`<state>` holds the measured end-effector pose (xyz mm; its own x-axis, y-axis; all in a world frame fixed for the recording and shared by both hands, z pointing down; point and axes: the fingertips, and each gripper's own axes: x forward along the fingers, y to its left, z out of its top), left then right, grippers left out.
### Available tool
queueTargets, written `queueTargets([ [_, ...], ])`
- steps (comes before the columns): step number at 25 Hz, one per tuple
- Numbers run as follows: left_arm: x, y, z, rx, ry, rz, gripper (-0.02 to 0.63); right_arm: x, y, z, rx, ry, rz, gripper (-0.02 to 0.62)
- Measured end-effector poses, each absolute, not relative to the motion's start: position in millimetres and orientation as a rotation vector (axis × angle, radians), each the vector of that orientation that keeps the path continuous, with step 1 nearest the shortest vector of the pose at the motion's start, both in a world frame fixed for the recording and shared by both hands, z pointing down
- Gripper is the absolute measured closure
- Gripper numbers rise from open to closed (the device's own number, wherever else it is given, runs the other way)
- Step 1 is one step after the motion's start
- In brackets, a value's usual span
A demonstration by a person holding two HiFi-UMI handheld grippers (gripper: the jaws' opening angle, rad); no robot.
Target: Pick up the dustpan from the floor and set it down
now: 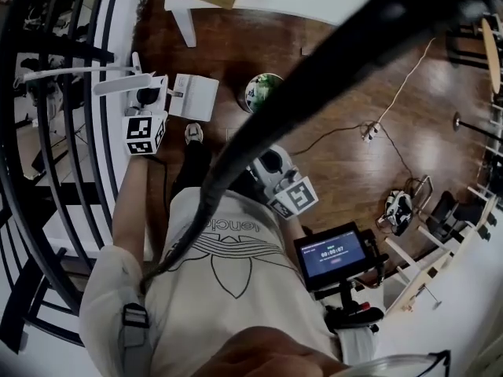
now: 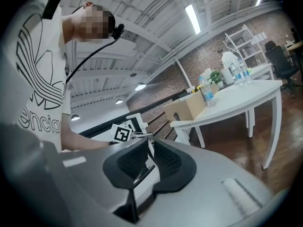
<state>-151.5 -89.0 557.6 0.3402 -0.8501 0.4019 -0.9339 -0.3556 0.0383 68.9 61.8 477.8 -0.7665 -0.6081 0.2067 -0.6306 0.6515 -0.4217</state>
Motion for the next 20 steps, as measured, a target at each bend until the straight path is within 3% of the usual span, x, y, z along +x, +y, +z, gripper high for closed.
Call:
queueTargets([
  [14,-159.0,-141.1,657.1,2.337,-1.559,0.527,0.522,71.4,73.4,540.4,1.023,-2.631,0.925,0.552],
  [20,-169.6,-170.0,659.6,2.327,-1.599,0.498,0.522,67.0,65.6,551.0,1.018,-2.59,0.979,0.552],
])
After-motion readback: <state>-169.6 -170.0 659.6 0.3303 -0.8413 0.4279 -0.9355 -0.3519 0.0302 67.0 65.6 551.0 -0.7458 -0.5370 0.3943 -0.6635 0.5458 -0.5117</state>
